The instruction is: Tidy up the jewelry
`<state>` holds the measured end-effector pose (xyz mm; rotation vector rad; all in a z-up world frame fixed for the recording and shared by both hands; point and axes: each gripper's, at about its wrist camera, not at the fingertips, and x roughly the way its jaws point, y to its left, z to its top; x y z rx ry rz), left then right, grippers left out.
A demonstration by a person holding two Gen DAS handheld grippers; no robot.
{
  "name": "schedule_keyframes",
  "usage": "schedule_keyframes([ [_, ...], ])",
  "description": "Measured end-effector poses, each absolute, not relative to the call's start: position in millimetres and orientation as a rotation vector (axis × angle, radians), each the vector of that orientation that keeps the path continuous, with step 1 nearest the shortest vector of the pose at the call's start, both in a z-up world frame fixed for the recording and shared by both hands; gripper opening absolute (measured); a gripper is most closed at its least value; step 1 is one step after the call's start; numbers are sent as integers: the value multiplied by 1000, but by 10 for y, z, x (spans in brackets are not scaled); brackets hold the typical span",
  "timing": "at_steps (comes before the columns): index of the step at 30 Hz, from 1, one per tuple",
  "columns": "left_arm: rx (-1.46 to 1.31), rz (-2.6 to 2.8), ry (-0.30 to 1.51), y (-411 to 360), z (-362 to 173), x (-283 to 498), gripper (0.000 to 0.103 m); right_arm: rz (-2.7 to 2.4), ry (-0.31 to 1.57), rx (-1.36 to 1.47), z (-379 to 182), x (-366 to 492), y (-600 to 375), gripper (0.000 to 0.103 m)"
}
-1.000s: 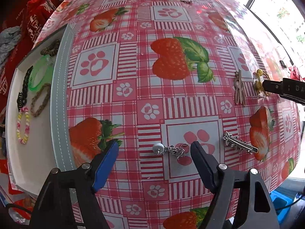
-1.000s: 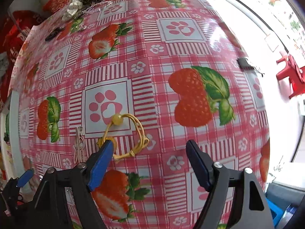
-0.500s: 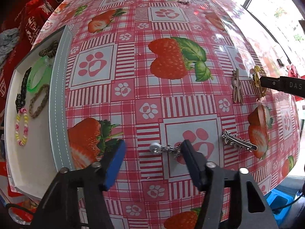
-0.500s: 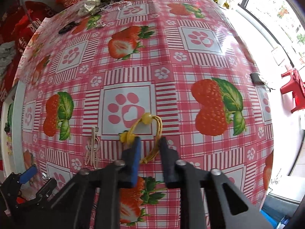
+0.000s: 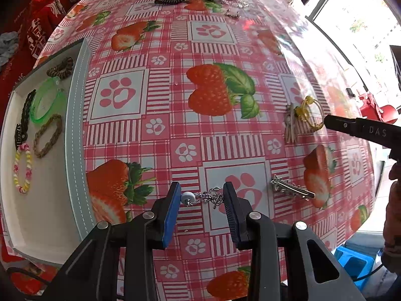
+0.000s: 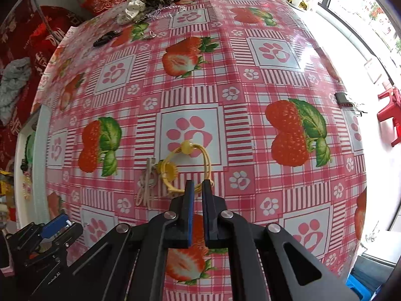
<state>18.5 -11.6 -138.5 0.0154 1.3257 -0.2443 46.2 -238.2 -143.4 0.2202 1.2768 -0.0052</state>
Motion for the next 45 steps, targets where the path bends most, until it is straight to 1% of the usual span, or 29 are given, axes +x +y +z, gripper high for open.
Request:
schedule_keyframes([
  [8, -2, -249, 1302, -31, -1223, 161, 42, 17, 1264, 256, -1322, 375, -2359, 7],
  [13, 3, -249, 1274, -23, -1168, 122, 42, -13, 1298, 284, -1422, 421, -2425, 7],
  [20, 5, -248, 1270, -41, -1167, 111, 42, -55, 1303, 219, -1539, 572, -2398, 9],
  [22, 6, -252, 1268, -41, -1165, 115, 42, -64, 1304, 203, -1570, 623, -2383, 22],
  [23, 8, -253, 1266, -44, -1161, 107, 42, -66, 1306, 199, -1589, 642, -2383, 40],
  [24, 9, -255, 1264, -43, -1154, 100, 42, -64, 1304, 201, -1600, 656, -2379, 46],
  [26, 8, -256, 1260, -40, -1142, 92, 42, -63, 1294, 187, -1601, 671, -2357, 46],
  [28, 6, -255, 1259, -36, -1138, 93, 42, -62, 1293, 155, -1611, 672, -2320, 45],
  [29, 3, -254, 1259, -33, -1137, 94, 42, -64, 1291, 140, -1611, 665, -2306, 39],
  [30, 2, -254, 1259, -31, -1135, 95, 42, -60, 1288, 132, -1611, 663, -2298, 24],
  [31, 1, -253, 1259, -27, -1132, 97, 42, -55, 1288, 131, -1611, 667, -2292, 16],
  [32, 1, -253, 1258, -25, -1126, 96, 42, -50, 1292, 136, -1612, 667, -2299, 4],
  [45, -15, -240, 1232, 73, -1002, 125, 42, -3, 1225, 212, -1241, 548, -2312, 4],
])
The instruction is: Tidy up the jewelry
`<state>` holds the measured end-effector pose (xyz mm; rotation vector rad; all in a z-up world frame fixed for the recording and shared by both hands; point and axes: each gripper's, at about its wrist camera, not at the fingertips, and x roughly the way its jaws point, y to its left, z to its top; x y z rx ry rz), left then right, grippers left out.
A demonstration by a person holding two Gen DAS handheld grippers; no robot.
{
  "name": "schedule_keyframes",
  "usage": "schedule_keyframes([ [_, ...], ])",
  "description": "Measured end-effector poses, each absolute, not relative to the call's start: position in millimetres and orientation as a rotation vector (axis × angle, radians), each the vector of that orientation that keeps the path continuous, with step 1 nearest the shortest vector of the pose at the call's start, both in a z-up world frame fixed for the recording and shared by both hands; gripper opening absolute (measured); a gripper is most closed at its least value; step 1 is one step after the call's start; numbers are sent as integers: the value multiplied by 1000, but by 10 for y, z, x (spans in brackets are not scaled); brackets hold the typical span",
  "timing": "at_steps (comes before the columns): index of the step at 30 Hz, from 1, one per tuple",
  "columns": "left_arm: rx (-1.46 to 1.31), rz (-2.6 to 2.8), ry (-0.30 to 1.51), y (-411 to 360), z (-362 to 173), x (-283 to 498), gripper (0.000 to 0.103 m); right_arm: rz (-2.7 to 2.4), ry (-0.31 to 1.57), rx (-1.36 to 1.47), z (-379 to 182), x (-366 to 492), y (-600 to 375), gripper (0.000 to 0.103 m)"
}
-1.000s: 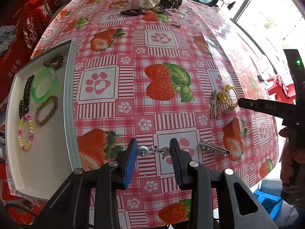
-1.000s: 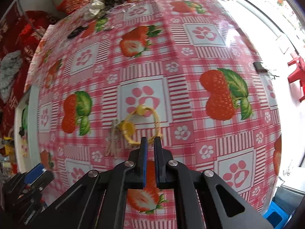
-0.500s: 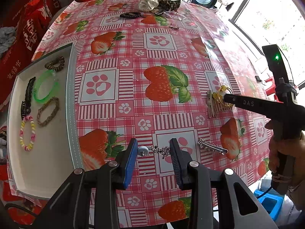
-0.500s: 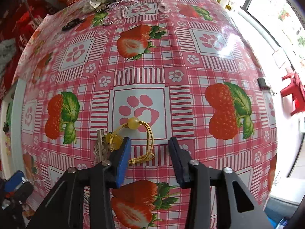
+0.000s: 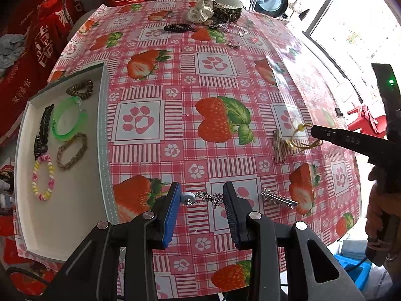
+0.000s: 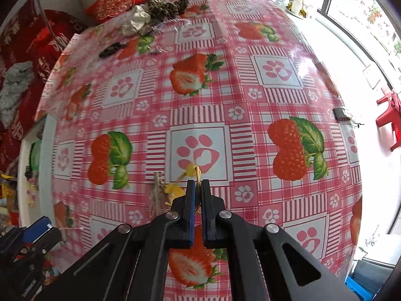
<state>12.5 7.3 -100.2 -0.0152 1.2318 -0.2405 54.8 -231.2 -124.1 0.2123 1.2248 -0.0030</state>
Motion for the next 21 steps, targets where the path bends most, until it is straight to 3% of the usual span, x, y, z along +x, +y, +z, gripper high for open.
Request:
schedule_keyframes([
  [11, -42, -205, 1202, 306, -876, 131, 42, 61, 1207, 198, -922, 528, -2111, 3],
  [14, -50, -193, 1199, 383, -865, 125, 42, 57, 1251, 179, -1046, 537, -2081, 5],
  [17, -52, -186, 1197, 440, -864, 113, 42, 39, 1319, 180, -1272, 536, -2097, 13],
  [21, -52, -180, 1204, 497, -890, 86, 42, 21, 1355, 149, -1485, 528, -2056, 13],
])
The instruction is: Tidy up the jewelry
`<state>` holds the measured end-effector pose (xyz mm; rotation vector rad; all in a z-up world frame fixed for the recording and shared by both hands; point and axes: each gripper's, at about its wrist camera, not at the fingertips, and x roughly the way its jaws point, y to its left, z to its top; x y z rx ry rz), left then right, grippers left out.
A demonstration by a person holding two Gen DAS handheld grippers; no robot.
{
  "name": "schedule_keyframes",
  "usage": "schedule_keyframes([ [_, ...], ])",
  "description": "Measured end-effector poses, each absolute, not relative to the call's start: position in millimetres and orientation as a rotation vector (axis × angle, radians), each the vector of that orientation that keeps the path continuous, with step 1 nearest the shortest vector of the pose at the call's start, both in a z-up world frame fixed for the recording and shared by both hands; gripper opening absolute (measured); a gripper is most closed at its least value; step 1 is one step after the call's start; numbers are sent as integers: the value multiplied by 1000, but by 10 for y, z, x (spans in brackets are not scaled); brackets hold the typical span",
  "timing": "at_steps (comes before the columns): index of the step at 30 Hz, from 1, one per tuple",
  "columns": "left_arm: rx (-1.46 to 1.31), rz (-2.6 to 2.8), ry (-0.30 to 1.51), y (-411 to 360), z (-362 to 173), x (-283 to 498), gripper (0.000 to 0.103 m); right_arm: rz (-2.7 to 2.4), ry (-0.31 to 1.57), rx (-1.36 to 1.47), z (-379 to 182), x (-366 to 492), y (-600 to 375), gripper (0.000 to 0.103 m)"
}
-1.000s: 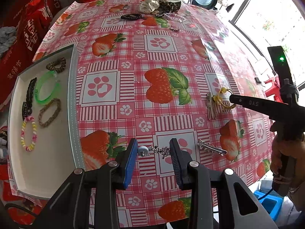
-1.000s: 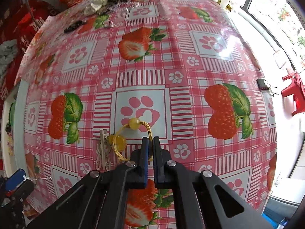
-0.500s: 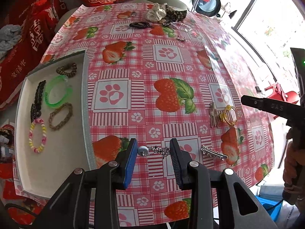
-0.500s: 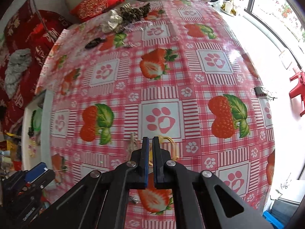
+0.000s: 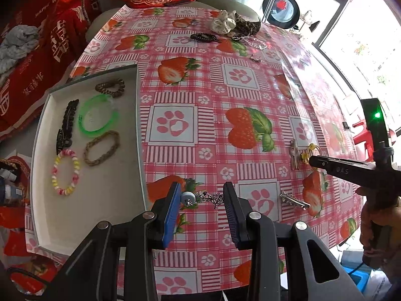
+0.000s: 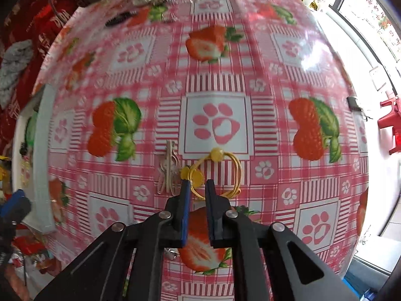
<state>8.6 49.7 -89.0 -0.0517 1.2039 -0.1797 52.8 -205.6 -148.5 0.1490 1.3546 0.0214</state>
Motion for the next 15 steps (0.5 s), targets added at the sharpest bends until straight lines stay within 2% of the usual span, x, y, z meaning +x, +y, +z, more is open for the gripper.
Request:
schedule_keyframes([
  [1, -52, -178, 1206, 505, -895, 81, 42, 18, 1355, 150, -1506, 529, -2050, 13],
  [2, -53, -177, 1208, 513, -899, 80, 42, 17, 1354, 157, -1517, 530, -2045, 19],
  [3, -53, -176, 1210, 521, -905, 76, 42, 16, 1352, 164, -1520, 532, -2044, 34],
  [5, -53, -175, 1213, 532, -912, 77, 42, 16, 1331, 167, -1494, 524, -2031, 53],
  [10, -53, -178, 1210, 541, -911, 85, 42, 37, 1340, 85, -1514, 559, -1917, 49],
  [12, -52, -180, 1208, 538, -903, 94, 42, 34, 1361, 70, -1589, 585, -1898, 32],
  [13, -51, -181, 1207, 539, -900, 96, 42, 21, 1371, 58, -1626, 579, -1897, 31],
  [14, -51, -181, 1207, 536, -896, 101, 42, 20, 1359, 55, -1624, 557, -1899, 16],
  [15, -52, -182, 1207, 541, -898, 102, 42, 20, 1365, 49, -1627, 551, -1894, 15],
])
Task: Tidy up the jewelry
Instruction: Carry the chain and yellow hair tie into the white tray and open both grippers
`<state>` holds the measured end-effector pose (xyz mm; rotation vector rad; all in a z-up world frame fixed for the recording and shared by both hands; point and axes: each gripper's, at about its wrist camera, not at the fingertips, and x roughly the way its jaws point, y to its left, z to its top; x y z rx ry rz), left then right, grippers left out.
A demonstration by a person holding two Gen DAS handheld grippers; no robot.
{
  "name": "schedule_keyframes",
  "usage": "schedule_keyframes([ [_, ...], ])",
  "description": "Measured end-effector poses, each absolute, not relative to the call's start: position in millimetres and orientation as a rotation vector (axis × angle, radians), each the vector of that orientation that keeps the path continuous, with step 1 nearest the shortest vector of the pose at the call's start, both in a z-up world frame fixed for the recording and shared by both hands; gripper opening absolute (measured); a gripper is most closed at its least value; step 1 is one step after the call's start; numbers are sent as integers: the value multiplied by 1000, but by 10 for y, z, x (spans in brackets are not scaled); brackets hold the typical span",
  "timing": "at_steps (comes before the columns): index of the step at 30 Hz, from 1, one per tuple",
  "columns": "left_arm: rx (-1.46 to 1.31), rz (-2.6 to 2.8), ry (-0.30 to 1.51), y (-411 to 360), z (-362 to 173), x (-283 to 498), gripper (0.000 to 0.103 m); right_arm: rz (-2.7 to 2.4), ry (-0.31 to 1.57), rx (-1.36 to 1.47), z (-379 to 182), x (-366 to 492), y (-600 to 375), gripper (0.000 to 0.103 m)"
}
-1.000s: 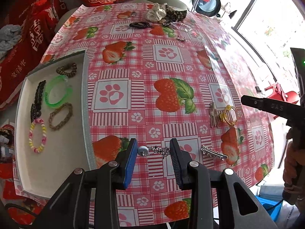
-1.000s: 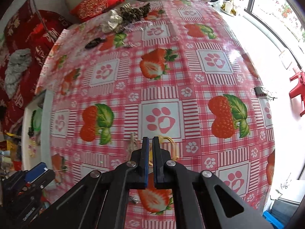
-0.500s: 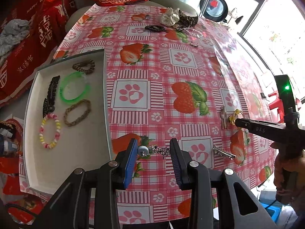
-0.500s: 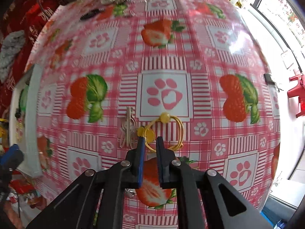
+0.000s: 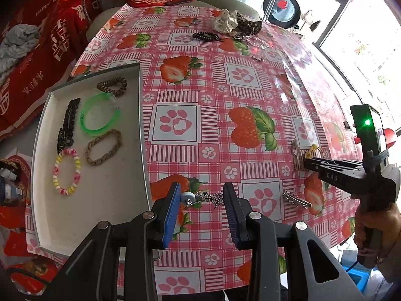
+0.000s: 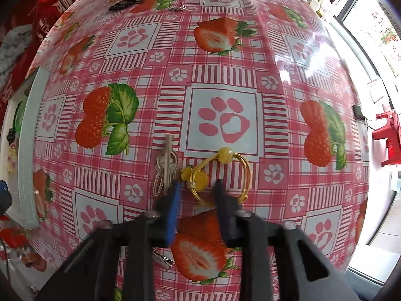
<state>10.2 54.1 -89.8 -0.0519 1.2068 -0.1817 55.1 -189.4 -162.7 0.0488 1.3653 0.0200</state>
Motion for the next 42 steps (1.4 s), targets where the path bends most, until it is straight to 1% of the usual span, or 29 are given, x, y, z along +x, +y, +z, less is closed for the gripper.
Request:
schedule_keyframes([
  [1, -52, -181, 1208, 544, -902, 103, 42, 23, 1364, 47, -1618, 540, -1892, 13],
  [2, -52, -179, 1210, 542, -900, 107, 42, 30, 1357, 49, -1596, 521, -1894, 3],
  [12, -56, -171, 1196, 592, -841, 143, 42, 78, 1281, 204, -1187, 450, -2019, 2],
  [21, -82, -113, 1184, 857, -790, 135, 42, 188, 1217, 232, -769, 590, -1662, 2],
  [32, -127, 38, 1190, 1565, -828, 47, 42, 431, 1195, 199, -532, 715, -644, 2],
  [37, -141, 96, 1201, 1899, -936, 19, 42, 534, 1207, 162, -572, 739, -89, 2],
  [42, -152, 122, 1221, 2134, -1097, 23, 42, 608, 1243, 127, -738, 720, 389, 2],
])
